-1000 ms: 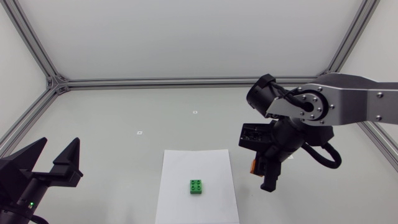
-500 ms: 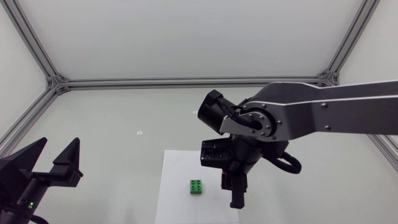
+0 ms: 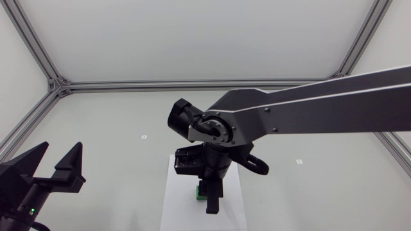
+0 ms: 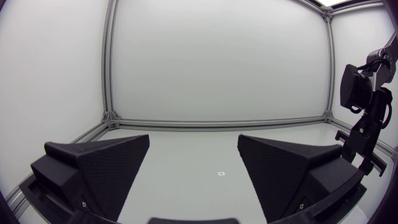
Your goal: Pick up the orange 2x2 brick with the right arm and stack it on top of the green 2x2 brick in the center
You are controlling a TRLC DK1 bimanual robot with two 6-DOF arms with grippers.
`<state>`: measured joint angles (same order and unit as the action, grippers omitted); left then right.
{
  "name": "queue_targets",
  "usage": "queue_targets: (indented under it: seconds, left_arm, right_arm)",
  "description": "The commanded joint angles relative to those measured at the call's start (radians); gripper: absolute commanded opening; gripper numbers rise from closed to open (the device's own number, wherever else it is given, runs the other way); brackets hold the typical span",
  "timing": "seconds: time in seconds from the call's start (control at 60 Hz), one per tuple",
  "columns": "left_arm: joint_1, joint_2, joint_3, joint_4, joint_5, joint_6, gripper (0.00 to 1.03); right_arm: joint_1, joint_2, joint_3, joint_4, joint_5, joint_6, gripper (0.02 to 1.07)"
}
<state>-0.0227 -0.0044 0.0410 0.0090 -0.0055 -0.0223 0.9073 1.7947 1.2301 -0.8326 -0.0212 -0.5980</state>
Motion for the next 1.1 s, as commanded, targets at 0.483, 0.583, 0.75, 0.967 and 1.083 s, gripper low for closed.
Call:
queue_targets:
  seconds: [0.483,0.583,0.75,0.967,1.083]
  left_arm:
    - [0.003,-0.008,-0.041,-0.015,0.004,0.013,0.99]
    - [0.003,-0.008,-0.041,-0.015,0.004,0.013,0.99]
    - [0.003,-0.008,-0.041,-0.014,0.004,0.013,0.99]
    - [0.003,-0.008,-0.041,-0.015,0.004,0.013,0.99]
    - [0.003,-0.008,-0.041,-0.015,0.004,0.013,0.99]
  right_arm:
    - [0.01,0.111,0.065,0.018,0.003,-0.02,0.12]
    - [0.013,0.118,0.066,0.018,0.001,-0.026,0.12]
    - [0.018,0.121,0.065,0.016,0.004,-0.039,0.12]
    - [0.022,0.126,0.062,0.016,0.006,-0.048,0.12]
    - [0.024,0.127,0.062,0.016,0.006,-0.051,0.12]
